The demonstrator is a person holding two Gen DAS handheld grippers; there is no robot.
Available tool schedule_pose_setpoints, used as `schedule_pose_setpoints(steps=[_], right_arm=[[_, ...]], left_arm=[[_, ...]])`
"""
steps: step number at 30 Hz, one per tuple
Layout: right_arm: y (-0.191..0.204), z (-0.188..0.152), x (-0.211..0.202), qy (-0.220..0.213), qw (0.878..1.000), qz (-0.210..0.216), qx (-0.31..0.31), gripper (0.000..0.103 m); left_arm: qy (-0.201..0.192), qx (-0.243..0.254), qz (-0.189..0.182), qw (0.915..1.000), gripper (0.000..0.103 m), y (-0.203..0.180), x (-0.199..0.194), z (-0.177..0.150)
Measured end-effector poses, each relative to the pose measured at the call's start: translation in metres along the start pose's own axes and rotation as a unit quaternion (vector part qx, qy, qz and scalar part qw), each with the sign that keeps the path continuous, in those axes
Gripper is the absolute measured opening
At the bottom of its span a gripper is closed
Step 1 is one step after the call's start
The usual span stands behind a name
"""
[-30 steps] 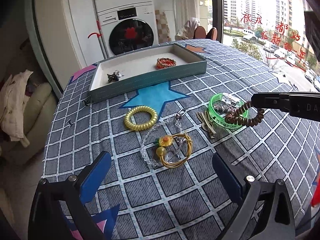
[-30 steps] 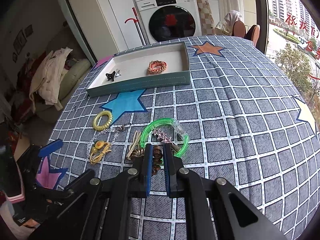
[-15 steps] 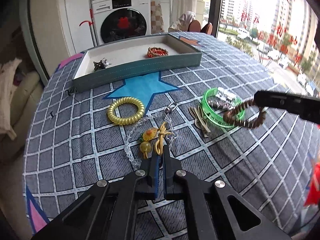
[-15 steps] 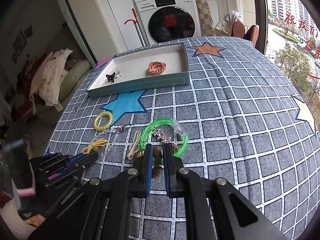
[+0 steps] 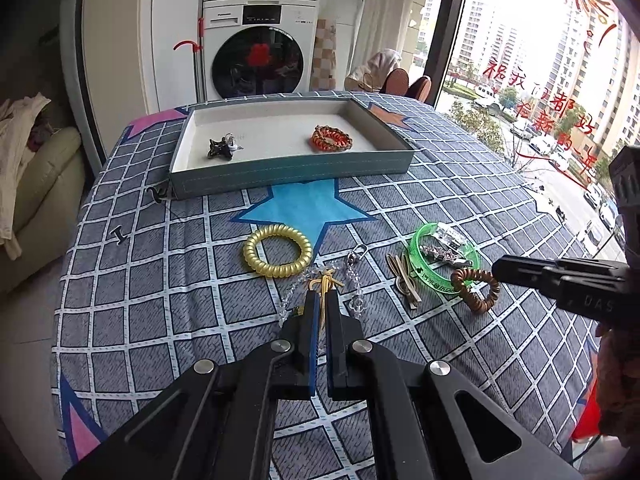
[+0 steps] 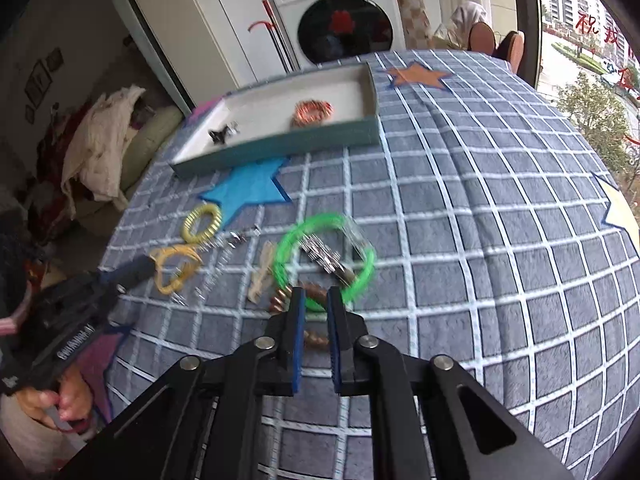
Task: Organize jewelry
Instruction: 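Grasp the yellow cord bracelet with the left tool while the right tool holds the brown bead bracelet, then carry both bracelets into the white tray and open both tools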
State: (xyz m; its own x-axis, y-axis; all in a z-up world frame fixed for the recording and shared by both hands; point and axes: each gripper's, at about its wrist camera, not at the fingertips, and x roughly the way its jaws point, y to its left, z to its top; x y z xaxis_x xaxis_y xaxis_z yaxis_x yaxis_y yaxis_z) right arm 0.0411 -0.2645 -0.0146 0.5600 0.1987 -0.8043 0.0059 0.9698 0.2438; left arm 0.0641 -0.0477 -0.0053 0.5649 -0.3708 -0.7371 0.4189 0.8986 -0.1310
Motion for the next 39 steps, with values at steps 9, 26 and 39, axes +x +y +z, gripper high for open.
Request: schedule_pose_setpoints(steps=[9, 26, 39], right_arm=[[-0.004, -0.010, 0.019, 0.025, 0.999, -0.023, 0.003, 0.028], [0.005, 0.023, -0.012, -0.035, 0.999, 0.005, 0.004, 0.012], [0.015, 0.084, -0.004, -0.060, 0.998, 0.033, -0.005, 0.011]], left_arm=[[0.009, 0.001, -0.004, 1.0000, 0.023, -0.002, 0.006, -0.002], [-0.020, -0.011, -0.034, 0.9992, 0.022, 0.005, -0.011, 0.023], [-0.059, -0.005, -0.020, 0.9980, 0.022, 0.023, -0.009, 0.080]])
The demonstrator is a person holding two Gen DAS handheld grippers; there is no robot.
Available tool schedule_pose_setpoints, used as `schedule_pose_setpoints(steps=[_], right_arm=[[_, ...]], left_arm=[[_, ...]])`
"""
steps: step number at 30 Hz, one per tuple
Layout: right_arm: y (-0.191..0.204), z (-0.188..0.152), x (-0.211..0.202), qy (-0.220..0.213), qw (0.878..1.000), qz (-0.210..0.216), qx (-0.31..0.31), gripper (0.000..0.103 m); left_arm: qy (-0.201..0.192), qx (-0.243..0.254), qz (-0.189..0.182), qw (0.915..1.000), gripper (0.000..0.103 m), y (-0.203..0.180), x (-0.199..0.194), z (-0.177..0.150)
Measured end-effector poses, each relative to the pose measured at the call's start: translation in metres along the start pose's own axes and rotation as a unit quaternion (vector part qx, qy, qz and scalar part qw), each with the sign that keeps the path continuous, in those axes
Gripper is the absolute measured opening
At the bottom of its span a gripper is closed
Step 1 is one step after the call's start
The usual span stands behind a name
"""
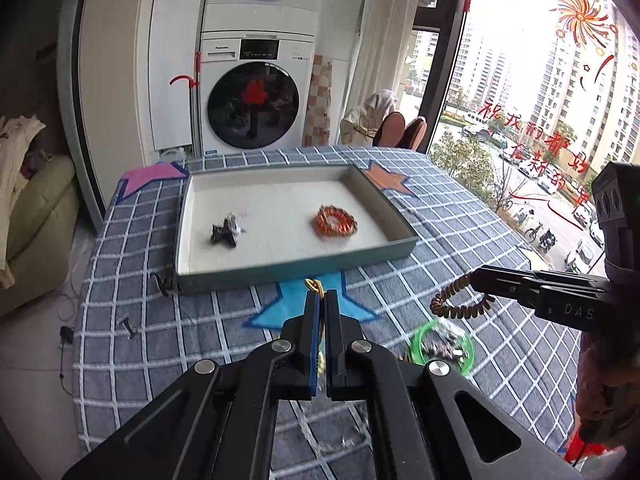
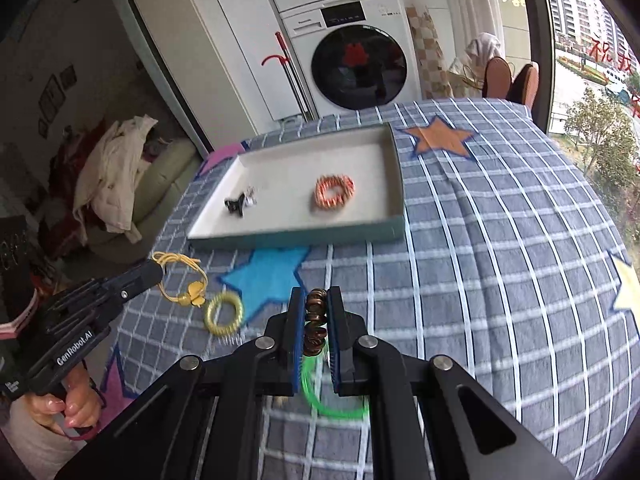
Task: Organize jewelry
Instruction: 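Carry both bracelets into the white tray and open both tools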
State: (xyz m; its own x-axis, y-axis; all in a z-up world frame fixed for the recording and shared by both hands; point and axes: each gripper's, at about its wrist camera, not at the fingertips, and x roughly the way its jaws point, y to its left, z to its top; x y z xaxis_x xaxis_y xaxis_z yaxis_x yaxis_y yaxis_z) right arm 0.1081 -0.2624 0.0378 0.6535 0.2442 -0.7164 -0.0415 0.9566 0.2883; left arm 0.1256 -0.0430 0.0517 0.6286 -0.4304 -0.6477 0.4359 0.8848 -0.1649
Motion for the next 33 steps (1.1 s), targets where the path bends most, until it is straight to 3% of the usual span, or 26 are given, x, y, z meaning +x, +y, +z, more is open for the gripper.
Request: schedule_pose_setpoints(steps=[8, 17, 26, 33], right_arm=[[-0.002, 0.051, 0.036, -0.016, 1.000, 0.007, 0.011, 0.011], [-0.023, 0.089, 0.093, -0.013, 0.999, -0.016, 0.037, 0.011], [-0.043, 0.087, 0.136, 0.012, 0.998, -0.036, 0.051, 0.011], [-0.046, 0.078, 0.152, 0.041, 0.997, -0.056, 0.039, 0.013]], left_arm=[[-0.010, -0.002, 0.016, 0.9998, 0.022, 0.017, 0.036, 0.044], [-0.005, -0.009, 0.042, 0.9991, 0.022, 0.032, 0.095, 0.079], [0.038, 0.007, 0.090, 0.9952, 0.022, 0.041, 0.152, 0.068], [0.069, 0.024, 0.132, 0.9885, 0.022, 0.041, 0.172, 0.056]])
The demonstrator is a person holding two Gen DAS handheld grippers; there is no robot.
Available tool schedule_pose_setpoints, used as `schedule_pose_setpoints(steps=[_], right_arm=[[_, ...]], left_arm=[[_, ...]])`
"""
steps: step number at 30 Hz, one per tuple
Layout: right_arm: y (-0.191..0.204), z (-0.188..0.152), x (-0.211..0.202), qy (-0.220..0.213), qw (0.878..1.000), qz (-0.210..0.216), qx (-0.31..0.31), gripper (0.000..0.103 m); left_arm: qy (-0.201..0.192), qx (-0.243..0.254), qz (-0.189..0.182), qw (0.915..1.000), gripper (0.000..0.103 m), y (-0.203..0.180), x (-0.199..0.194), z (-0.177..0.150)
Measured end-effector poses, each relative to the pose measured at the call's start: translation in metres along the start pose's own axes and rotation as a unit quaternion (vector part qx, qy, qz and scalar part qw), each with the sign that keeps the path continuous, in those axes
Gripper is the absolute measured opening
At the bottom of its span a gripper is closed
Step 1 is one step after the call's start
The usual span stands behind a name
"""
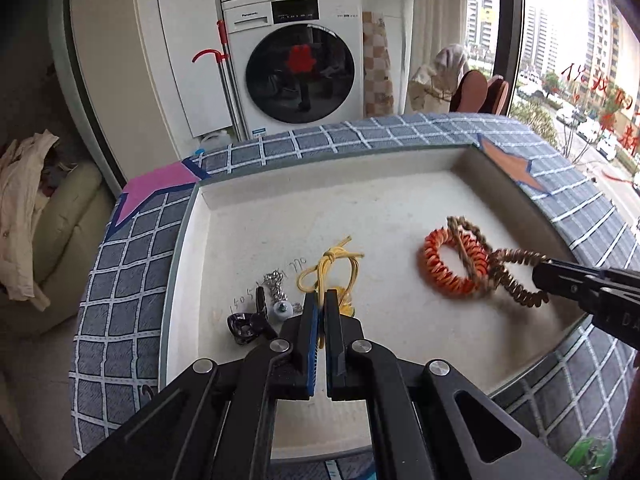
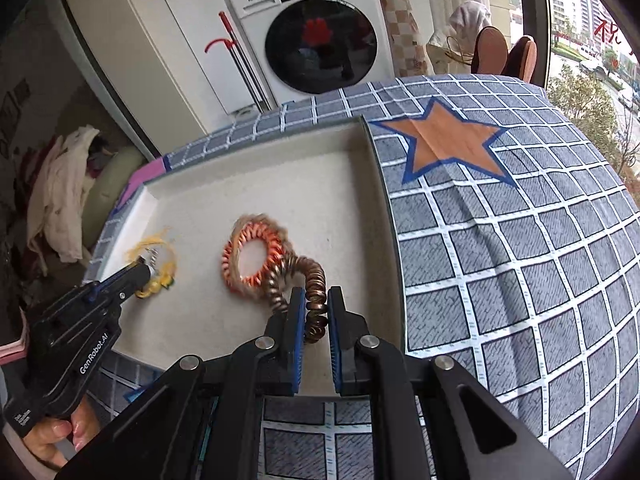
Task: Organize jewelry
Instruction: 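Carry both bracelets into the white tray and open both tools, then withdraw both tools from the tray back over the table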
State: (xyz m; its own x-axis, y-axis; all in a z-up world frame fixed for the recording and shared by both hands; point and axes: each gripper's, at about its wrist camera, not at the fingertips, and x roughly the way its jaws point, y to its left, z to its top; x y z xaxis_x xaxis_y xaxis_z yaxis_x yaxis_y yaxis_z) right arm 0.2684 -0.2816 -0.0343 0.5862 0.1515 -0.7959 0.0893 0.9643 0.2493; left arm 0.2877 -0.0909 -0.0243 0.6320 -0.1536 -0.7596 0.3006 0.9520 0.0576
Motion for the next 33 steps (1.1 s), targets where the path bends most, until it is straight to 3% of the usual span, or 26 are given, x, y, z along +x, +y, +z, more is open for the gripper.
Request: schedule_pose_setpoints(steps=[3, 7, 11, 13, 19, 31, 32, 33], right_arm=[[0.002, -0.003, 0.004, 0.008, 1.000, -0.007, -0.005, 0.017], [0.015, -0.006, -0.002, 0.003, 1.000, -0.006, -0.030, 0.060], [0.020, -0.008, -0.022, -0.021, 0.999, 0.008, -0.024, 0.062], [0.020, -0.011, -0.031, -0.028, 0.999, 0.011, -0.020, 0.069], [0.017, -0.020, -0.057, -0.043, 0.999, 0.019, -0.013, 0.076], [0.013, -0.041, -0.086, -0.044, 0.998, 0.037, 0.000, 0.080], [0.014, -0.043, -0.088, -0.044, 0.998, 0.038, 0.001, 0.081], [0.014, -0.044, -0.090, -0.044, 0.998, 0.039, 0.001, 0.081]], left_arm=[[0.001, 0.014, 0.018, 0.9997, 0.022, -0.006, 0.001, -0.003], [0.006, 0.027, 0.029, 0.9992, 0.022, -0.010, 0.002, -0.002], [0.002, 0.021, 0.033, 0.9992, 0.022, -0.010, -0.004, -0.003], [-0.004, 0.017, 0.033, 0.9993, 0.022, -0.009, -0.007, -0.003], [-0.012, 0.011, 0.027, 0.9995, 0.022, -0.009, -0.017, 0.000], [-0.013, -0.004, 0.022, 0.9997, 0.023, -0.006, -0.031, 0.000], [-0.013, -0.005, 0.019, 0.9997, 0.030, -0.005, -0.032, 0.000], [-0.013, -0.005, 0.016, 0.9998, 0.082, -0.006, -0.033, 0.001]])
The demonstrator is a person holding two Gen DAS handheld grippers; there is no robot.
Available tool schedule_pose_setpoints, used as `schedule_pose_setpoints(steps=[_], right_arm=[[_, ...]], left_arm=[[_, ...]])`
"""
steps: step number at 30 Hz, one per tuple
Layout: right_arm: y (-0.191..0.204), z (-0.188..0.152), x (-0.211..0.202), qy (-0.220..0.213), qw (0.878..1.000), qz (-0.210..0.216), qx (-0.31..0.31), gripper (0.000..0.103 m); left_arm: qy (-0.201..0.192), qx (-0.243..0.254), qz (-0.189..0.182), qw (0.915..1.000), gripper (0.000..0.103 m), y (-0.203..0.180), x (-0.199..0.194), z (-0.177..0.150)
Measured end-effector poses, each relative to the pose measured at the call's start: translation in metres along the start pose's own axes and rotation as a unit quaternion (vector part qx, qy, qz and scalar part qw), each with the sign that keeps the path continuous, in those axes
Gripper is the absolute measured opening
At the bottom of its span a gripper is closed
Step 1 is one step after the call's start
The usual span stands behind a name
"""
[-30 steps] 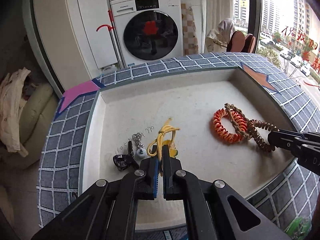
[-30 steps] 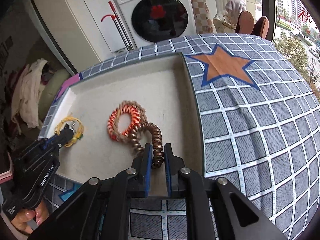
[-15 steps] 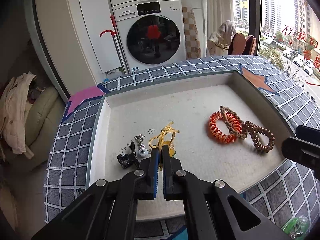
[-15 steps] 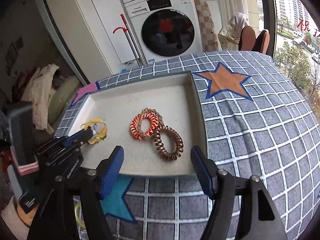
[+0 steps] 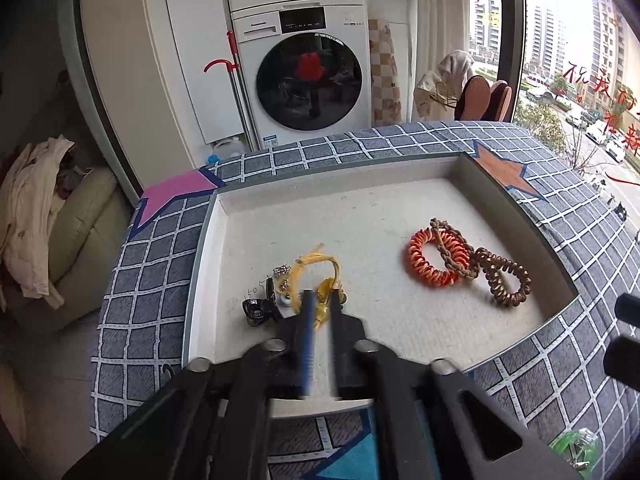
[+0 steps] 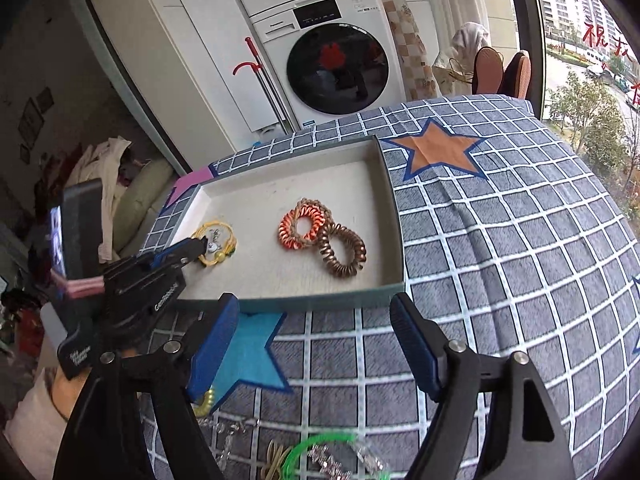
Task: Organize jewelry
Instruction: 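Withdraw both tools from the tray back over the table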
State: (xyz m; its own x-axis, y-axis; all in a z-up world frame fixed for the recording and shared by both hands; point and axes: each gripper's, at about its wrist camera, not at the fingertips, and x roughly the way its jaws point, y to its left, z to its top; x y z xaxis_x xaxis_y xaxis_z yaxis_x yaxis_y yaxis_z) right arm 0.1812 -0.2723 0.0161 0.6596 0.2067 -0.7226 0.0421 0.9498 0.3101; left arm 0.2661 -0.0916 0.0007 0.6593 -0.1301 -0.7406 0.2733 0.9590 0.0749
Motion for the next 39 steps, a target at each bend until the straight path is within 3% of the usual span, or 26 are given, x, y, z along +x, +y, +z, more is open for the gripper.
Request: schedule_pose_setpoints(steps=[1, 3, 12, 20, 22, 25, 39], right_arm=[[0.001, -0.002, -0.002, 0.000, 1.000, 0.002, 0.000, 0.081], [0.002, -0.004, -0.006, -0.001, 1.000, 0.004, -0.001, 0.082], [0.006, -0.022, -0.025, -0.010, 1.000, 0.008, -0.002, 0.087], [0.003, -0.044, -0.045, -0.037, 0.999, 0.015, 0.008, 0.089], [0.004, -0.049, -0.051, -0.043, 0.999, 0.013, 0.009, 0.103], [0.006, -0.054, -0.056, -0.049, 0.999, 0.013, 0.008, 0.103], [-0.007, -0.091, -0.063, 0.013, 1.000, -0.002, 0.012, 0.103]], left_arm=[[0.001, -0.002, 0.000, 1.0000, 0.103, 0.000, -0.002, 0.000], [-0.031, -0.006, 0.010, 0.9994, 0.103, 0.000, -0.012, 0.000], [-0.055, -0.009, 0.011, 0.9984, 0.103, 0.006, -0.046, -0.010], [-0.028, -0.016, -0.017, 0.9993, 0.103, 0.013, -0.073, -0.055], [-0.020, -0.017, -0.023, 0.9994, 0.103, 0.013, -0.078, -0.064], [-0.018, -0.021, -0.024, 0.9993, 0.103, 0.014, -0.089, -0.081], [0.014, -0.054, -0.009, 0.9984, 0.103, 0.034, -0.099, -0.129]])
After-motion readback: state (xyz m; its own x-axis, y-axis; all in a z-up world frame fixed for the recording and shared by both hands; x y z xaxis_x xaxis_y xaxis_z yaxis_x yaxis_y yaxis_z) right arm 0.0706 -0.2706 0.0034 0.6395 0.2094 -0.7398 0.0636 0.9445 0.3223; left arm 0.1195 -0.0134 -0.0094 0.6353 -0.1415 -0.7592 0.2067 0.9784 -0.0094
